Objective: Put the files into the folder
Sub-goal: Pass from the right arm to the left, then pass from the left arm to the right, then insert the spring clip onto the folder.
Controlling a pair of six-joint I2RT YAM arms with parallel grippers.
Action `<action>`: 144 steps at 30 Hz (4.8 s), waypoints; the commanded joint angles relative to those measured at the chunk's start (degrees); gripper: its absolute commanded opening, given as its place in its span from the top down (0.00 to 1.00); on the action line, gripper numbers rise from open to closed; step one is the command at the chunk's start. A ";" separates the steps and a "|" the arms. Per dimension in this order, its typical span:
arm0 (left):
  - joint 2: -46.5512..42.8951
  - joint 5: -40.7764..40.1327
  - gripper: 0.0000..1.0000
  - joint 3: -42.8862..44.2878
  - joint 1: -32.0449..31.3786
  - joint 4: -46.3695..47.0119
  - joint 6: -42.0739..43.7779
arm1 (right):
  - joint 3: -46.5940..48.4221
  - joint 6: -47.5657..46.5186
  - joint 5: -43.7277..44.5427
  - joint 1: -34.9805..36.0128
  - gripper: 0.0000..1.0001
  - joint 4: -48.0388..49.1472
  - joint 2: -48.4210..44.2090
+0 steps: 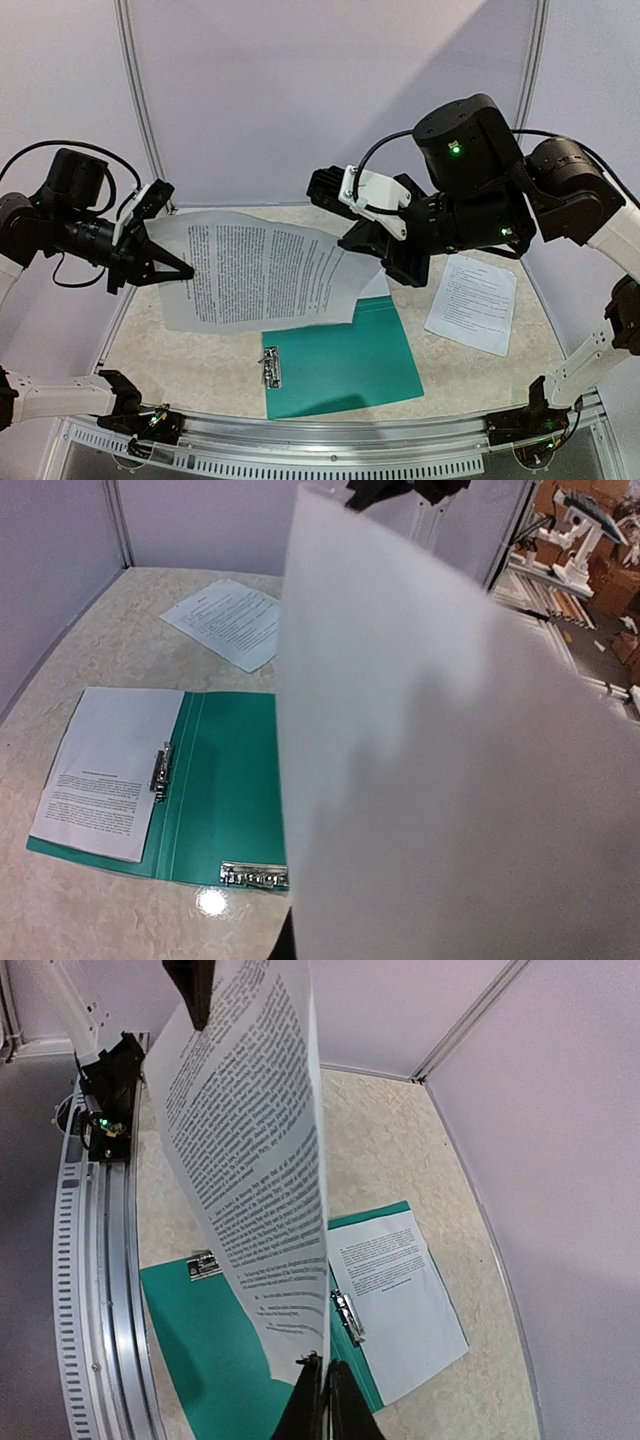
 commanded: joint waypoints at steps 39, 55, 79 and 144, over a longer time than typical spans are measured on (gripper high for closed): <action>2.76 -1.77 0.85 8.36 0.59 5.32 -12.32 | -35.82 34.39 -46.98 -23.64 1.00 58.85 -11.69; 10.55 -25.25 0.11 -17.62 -11.04 10.06 2.34 | -55.92 50.94 -53.09 -42.75 1.00 26.22 -17.28; 40.00 -38.78 0.76 -17.62 -22.64 23.35 7.67 | -67.60 38.35 -60.98 -53.11 1.00 27.48 -9.44; 48.80 -29.82 0.77 -13.05 -9.47 26.01 5.61 | -71.75 66.28 -65.69 -45.48 1.00 78.07 17.91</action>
